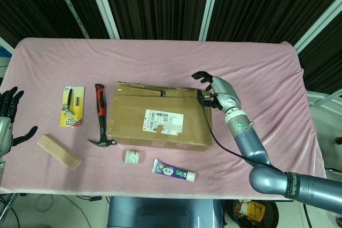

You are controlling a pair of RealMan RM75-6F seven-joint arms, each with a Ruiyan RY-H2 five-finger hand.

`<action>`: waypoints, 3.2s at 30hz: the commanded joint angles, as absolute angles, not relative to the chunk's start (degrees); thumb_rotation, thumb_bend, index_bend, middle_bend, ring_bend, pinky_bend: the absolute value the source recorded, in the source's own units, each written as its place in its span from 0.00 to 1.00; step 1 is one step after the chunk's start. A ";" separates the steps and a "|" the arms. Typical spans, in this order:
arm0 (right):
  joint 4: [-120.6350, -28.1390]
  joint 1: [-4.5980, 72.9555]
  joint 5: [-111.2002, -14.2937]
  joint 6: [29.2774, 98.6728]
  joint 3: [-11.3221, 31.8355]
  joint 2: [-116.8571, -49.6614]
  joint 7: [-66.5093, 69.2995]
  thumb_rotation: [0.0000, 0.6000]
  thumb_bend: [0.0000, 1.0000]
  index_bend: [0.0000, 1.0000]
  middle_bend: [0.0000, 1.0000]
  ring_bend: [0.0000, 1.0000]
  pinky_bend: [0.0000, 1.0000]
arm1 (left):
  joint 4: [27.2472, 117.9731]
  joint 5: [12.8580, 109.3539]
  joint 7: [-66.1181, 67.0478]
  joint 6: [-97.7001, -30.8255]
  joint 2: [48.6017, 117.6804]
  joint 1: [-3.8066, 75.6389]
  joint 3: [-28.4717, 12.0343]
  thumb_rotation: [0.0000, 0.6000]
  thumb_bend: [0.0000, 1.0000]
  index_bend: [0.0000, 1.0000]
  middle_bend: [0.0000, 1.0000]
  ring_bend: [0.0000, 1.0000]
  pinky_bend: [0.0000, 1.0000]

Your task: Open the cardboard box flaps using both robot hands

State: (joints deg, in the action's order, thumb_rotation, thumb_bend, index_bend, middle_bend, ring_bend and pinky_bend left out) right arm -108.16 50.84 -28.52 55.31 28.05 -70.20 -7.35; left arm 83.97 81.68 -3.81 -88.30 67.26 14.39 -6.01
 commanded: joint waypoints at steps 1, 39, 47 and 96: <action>-106.51 52.19 -27.74 54.99 27.26 -71.88 -7.76 1.00 0.65 0.27 0.27 0.27 0.37 | 83.71 81.65 -4.19 -87.98 67.39 14.30 -6.23 1.00 0.17 0.00 0.00 0.00 0.00; -103.55 55.76 -24.57 56.34 25.67 -78.65 -6.57 1.00 0.65 0.26 0.32 0.38 0.55 | 83.27 82.48 -5.86 -86.35 67.32 13.50 -8.24 1.00 0.17 0.00 0.00 0.00 0.00; -107.34 55.90 -24.60 56.80 27.73 -76.58 -6.08 1.00 0.65 0.25 0.32 0.38 0.59 | 83.67 82.95 -5.48 -86.47 67.31 13.42 -8.39 1.00 0.17 0.00 0.00 0.00 0.00; -134.99 45.84 -39.39 46.28 30.38 -54.50 9.79 1.00 0.64 0.18 0.30 0.38 0.60 | 80.96 85.95 -4.62 -87.55 69.14 13.31 -7.93 1.00 0.17 0.00 0.00 0.00 0.00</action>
